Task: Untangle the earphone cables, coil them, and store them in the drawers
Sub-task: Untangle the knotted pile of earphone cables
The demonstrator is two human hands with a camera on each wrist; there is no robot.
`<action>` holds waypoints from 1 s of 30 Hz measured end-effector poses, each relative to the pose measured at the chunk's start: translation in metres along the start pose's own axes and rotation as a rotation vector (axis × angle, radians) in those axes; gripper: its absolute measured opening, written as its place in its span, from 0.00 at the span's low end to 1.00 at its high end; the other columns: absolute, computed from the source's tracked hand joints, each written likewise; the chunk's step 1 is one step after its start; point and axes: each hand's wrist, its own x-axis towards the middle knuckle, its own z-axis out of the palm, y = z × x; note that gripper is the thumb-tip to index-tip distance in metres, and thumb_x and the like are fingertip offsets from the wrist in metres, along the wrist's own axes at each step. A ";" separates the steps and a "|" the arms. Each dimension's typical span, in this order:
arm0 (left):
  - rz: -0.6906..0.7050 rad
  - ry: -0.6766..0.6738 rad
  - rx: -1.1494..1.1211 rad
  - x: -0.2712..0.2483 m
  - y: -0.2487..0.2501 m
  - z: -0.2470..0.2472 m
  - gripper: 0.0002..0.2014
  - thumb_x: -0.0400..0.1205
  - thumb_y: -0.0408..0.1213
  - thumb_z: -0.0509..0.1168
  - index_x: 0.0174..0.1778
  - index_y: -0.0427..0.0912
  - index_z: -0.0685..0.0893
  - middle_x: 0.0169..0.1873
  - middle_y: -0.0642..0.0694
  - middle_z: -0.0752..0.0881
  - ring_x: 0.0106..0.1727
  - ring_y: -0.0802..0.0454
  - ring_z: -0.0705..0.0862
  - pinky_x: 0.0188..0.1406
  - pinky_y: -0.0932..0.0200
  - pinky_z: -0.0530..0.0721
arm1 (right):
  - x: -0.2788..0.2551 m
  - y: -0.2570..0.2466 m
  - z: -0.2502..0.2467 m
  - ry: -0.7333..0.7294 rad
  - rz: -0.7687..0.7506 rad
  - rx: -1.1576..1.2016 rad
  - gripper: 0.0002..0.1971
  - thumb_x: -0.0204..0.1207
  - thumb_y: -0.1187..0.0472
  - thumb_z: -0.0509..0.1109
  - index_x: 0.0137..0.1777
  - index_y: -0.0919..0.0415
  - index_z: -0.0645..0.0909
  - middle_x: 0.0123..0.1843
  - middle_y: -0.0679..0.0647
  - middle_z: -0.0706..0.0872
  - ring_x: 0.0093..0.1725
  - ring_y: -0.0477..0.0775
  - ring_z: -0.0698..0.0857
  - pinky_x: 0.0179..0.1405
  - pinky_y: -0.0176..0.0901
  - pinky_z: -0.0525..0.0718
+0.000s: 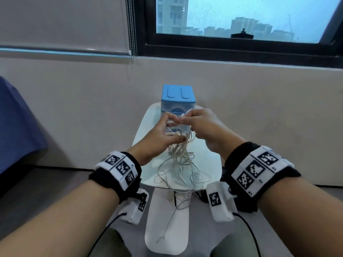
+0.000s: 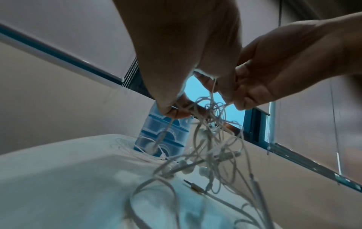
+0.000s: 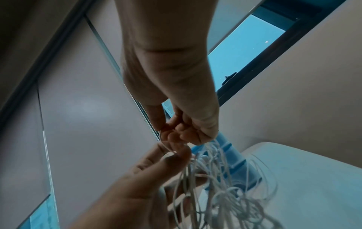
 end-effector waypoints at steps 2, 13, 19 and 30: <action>0.067 0.054 0.032 0.001 0.002 0.008 0.17 0.83 0.31 0.75 0.65 0.42 0.79 0.59 0.49 0.87 0.47 0.56 0.91 0.48 0.64 0.86 | 0.002 -0.014 -0.001 -0.029 0.065 0.048 0.07 0.83 0.59 0.73 0.43 0.57 0.82 0.37 0.53 0.86 0.32 0.47 0.79 0.31 0.39 0.72; -0.004 -0.009 0.517 0.012 -0.029 0.002 0.05 0.88 0.39 0.69 0.47 0.48 0.87 0.40 0.52 0.89 0.40 0.54 0.85 0.45 0.59 0.79 | 0.005 -0.034 -0.024 -0.025 0.388 0.820 0.13 0.92 0.61 0.56 0.44 0.60 0.74 0.29 0.51 0.75 0.27 0.50 0.85 0.34 0.43 0.82; -0.036 0.042 0.516 0.011 -0.027 0.000 0.09 0.91 0.43 0.64 0.46 0.47 0.84 0.37 0.51 0.88 0.33 0.63 0.83 0.35 0.65 0.77 | 0.009 -0.011 -0.032 0.143 0.204 0.069 0.06 0.88 0.64 0.65 0.53 0.67 0.78 0.29 0.55 0.72 0.19 0.50 0.75 0.18 0.38 0.76; 0.002 0.053 0.474 0.020 -0.009 0.004 0.09 0.89 0.43 0.66 0.47 0.43 0.84 0.36 0.47 0.90 0.38 0.52 0.92 0.41 0.53 0.84 | -0.003 0.001 -0.013 -0.075 -0.207 -1.166 0.15 0.82 0.40 0.65 0.58 0.47 0.85 0.62 0.48 0.76 0.70 0.59 0.69 0.64 0.61 0.66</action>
